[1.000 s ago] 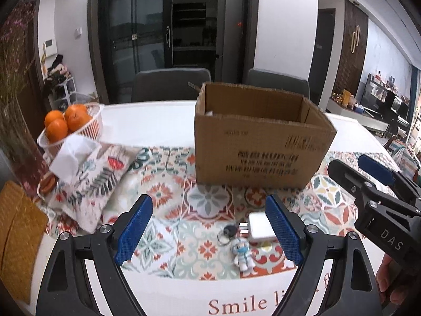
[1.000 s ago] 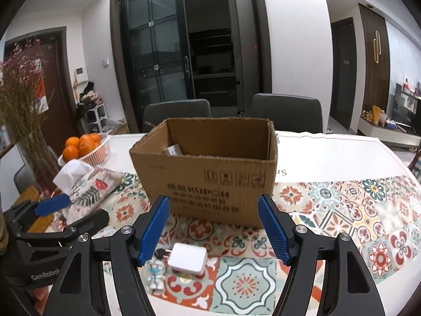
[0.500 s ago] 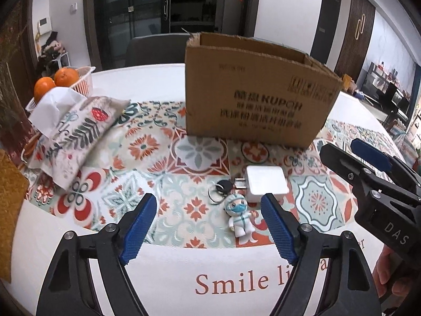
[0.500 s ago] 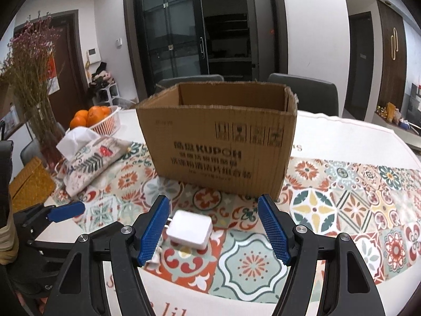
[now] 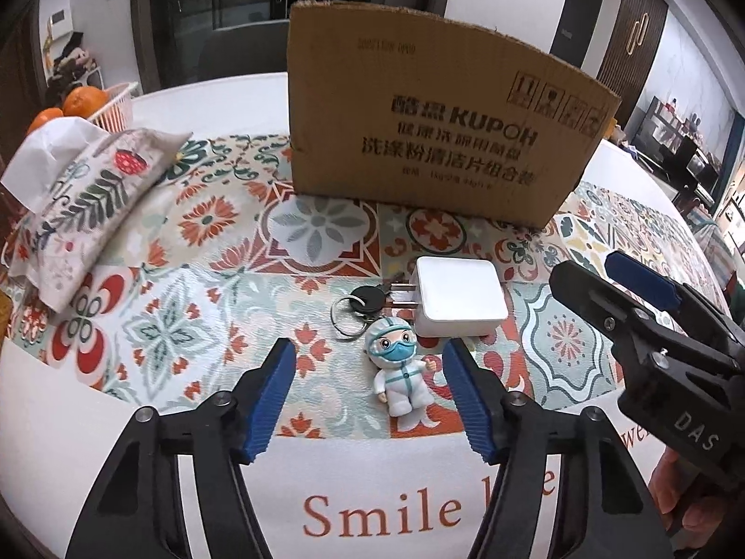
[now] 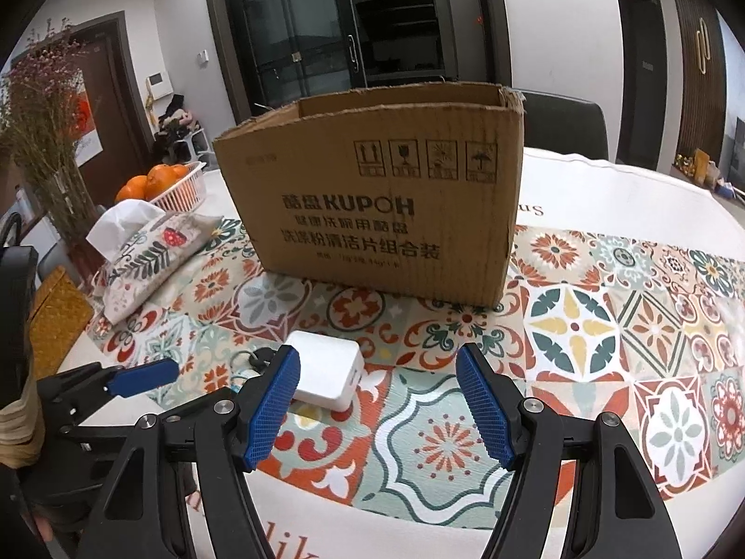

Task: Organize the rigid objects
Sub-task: 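Grasp the astronaut figurine with the left gripper while the right grasps the white adapter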

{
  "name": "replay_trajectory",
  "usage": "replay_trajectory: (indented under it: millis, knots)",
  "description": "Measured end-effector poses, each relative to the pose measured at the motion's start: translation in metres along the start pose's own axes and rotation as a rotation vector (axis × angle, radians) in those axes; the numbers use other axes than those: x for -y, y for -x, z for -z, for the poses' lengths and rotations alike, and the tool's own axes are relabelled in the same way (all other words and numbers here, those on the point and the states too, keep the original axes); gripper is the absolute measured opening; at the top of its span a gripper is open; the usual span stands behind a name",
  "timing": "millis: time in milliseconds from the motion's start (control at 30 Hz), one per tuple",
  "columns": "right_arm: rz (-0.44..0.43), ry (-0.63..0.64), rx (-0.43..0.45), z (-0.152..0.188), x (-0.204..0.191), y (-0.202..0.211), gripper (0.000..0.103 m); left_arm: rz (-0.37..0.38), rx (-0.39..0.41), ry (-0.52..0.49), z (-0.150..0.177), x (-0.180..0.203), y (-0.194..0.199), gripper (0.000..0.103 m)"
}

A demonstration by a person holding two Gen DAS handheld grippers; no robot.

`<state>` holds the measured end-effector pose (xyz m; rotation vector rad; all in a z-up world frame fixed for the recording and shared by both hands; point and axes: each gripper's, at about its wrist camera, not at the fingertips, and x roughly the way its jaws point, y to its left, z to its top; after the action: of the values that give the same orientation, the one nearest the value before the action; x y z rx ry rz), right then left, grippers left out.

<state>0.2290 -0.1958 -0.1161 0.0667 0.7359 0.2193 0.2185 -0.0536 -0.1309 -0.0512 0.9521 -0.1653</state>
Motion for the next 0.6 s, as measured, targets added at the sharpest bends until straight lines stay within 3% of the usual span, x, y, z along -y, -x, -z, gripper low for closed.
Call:
replay_trajectory:
  millis: [333,600]
  knots:
    - [0.007,-0.01,-0.02,0.001,0.004,-0.012,0.07,0.009,-0.042,0.031,-0.009,0.001,-0.021,0.051]
    - [-0.004,-0.018,-0.037,0.003,0.0,-0.021,0.07,0.014,-0.047,0.051,-0.009,-0.007,-0.029,0.029]
